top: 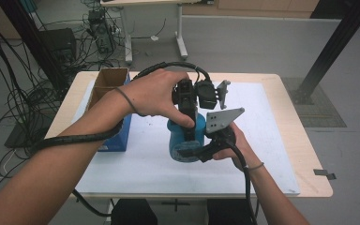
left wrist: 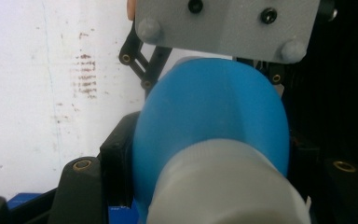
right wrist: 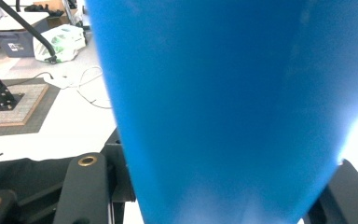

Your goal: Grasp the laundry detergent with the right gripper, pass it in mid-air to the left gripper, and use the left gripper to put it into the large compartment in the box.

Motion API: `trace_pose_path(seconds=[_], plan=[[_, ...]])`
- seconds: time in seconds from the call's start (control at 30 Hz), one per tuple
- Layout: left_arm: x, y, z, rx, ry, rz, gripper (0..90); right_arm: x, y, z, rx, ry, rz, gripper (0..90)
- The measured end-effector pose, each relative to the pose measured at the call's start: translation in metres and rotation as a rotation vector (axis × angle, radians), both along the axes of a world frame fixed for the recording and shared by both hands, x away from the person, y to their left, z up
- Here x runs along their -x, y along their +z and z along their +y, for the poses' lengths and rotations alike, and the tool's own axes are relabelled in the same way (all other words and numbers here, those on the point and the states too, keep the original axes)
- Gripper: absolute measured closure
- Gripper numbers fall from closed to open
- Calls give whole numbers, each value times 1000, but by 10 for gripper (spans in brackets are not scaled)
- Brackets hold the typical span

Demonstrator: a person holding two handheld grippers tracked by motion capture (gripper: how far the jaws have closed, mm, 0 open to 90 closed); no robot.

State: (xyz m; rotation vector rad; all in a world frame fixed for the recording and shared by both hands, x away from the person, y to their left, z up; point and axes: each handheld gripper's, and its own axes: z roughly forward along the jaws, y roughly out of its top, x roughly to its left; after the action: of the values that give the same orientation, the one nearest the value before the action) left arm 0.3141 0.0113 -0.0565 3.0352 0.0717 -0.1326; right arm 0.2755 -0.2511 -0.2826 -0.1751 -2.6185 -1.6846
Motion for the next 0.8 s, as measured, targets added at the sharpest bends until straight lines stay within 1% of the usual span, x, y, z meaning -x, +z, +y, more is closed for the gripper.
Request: trace_pose_path(seconds=[0.13, 0.2, 0.27, 0.3, 0.33, 0.4, 0.43, 0.47, 0.5, 0.57, 0.6, 0.63, 0.67, 0.77, 0.8], plan=[[0, 0, -1, 2, 0, -1, 376, 2, -1, -1, -10, 1, -23, 395], [0, -2, -3, -5, 0, 4, 376, 4, -4, -3, -35, -15, -22, 346], [-1, -2, -2, -4, 6, 8, 377, 6, -5, -4, -40, -29, -22, 288], [-1, -2, -1, 1, 5, 4, 377, 8, -6, -5, -48, -50, -12, 274], [-1, -2, -1, -3, 6, 2, 377, 7, -7, -6, -54, -48, -13, 268], [0, -1, 0, 5, 12, -1, 377, 11, -9, -9, -65, -74, -2, 230], [-1, -1, -1, -4, 13, 3, 377, 10, -11, -11, -74, -75, 8, 225], [0, -1, 0, 2, 14, 1, 377, 12, -12, -13, -85, -86, 12, 203], [0, -1, -1, -4, 15, 3, 377, 14, -14, -15, -97, -101, 17, 185], [-1, -1, 0, 2, 19, 2, 377, 14, -15, -18, -106, -102, 25, 179], [-1, -1, -1, -6, 24, 1, 376, 17, -17, -21, -111, -110, 22, 145], [-1, -1, -1, -6, 24, 1, 376, 17, -17, -21, -111, -110, 22, 145], [0, -1, 0, -4, 25, -3, 376, 18, -19, -24, -121, -110, 30, 141], [-1, -1, 0, -12, 38, 4, 376, 24, -26, -32, -137, -126, 38, 132], [-2, -1, 1, -8, 44, 4, 376, 25, -28, -34, -140, -132, 41, 132]])
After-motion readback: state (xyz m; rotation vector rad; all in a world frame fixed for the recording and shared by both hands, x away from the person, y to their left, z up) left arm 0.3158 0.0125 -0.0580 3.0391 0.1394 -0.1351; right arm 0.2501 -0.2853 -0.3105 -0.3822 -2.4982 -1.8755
